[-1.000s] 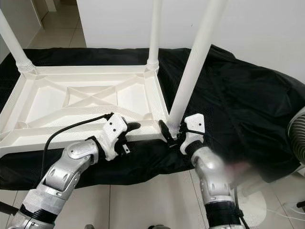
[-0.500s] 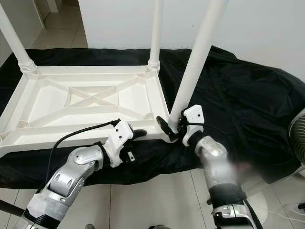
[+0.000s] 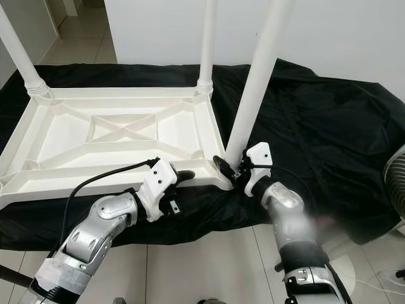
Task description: Building children table
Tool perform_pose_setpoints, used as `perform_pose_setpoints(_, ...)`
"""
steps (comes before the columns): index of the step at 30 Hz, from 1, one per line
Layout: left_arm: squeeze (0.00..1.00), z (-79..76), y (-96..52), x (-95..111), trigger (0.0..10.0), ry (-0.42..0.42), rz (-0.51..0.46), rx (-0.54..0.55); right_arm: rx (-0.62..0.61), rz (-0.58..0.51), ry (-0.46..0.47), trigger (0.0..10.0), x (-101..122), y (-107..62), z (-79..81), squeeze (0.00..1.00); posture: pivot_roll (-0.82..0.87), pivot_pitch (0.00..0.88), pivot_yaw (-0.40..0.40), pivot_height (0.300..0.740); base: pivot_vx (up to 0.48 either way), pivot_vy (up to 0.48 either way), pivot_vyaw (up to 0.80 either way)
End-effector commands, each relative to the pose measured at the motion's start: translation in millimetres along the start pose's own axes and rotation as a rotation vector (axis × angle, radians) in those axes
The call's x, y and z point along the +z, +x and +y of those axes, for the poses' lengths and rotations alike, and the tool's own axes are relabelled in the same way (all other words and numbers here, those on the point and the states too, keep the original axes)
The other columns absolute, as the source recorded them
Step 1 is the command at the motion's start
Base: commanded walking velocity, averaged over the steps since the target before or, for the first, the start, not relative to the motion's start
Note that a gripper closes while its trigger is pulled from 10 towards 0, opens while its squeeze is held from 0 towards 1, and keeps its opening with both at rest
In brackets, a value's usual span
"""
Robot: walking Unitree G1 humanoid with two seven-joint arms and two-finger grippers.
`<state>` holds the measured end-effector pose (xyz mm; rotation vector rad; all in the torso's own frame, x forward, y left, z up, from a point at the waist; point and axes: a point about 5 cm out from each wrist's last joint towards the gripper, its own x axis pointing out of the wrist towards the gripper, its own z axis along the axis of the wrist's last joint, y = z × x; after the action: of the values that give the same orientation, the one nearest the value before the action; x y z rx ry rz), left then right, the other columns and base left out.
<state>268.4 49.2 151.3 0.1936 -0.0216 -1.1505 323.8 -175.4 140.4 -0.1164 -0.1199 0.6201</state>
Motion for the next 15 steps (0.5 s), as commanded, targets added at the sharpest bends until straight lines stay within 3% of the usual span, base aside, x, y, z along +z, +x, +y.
perform_pose_setpoints(1,0.0,1.1,-0.3,-1.9,10.0,-0.001,0.015,0.031,-0.019,0.033,0.0,10.0,-7.2,-6.2,0.3,0.0,-0.07,0.077,-0.036,0.74,0.0,0.0,0.0)
perform_pose_setpoints(7,0.0,1.7,-0.6,-2.0,10.0,-0.001,0.015,0.035,-0.093,0.038,0.019,10.0,-6.8,-4.9,1.0,0.0,-0.07,0.077,-0.038,0.74,0.0,0.0,0.0)
perform_pose_setpoints(8,0.0,2.0,-0.5,-1.9,10.0,0.0,0.014,0.038,-0.169,0.048,0.033,10.0,-7.7,-4.0,1.4,0.0,-0.07,0.075,-0.036,0.74,0.0,0.0,0.0)
perform_pose_setpoints(15,0.0,2.4,-0.3,-1.8,10.0,0.0,0.015,0.039,-0.223,0.055,0.05,10.0,-8.9,-3.6,2.6,0.0,-0.07,0.075,-0.036,0.74,0.0,0.0,0.0)
